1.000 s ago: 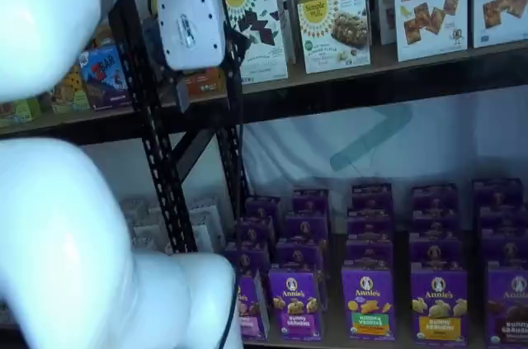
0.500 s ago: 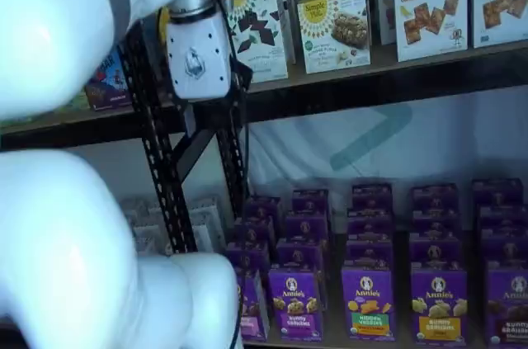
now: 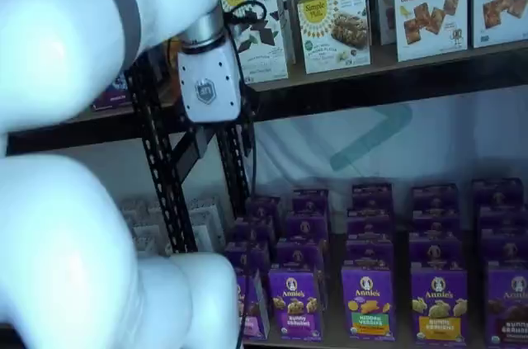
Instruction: Pick up the purple box with a pink patch in the middle, on the bottom shelf, the first box from the left
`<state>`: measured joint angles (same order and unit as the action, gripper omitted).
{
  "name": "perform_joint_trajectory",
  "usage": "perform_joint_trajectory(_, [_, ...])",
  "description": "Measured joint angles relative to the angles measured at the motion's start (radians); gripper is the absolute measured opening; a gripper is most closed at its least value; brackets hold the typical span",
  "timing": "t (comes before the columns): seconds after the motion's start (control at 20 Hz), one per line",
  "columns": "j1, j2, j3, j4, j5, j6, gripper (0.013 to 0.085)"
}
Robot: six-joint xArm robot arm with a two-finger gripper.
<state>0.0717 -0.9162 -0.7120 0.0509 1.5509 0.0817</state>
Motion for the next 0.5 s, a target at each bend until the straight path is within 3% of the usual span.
perform_joint_trajectory(0.5, [0.005,0.026,0.129,0.007,-0.156,-0.003,0.085])
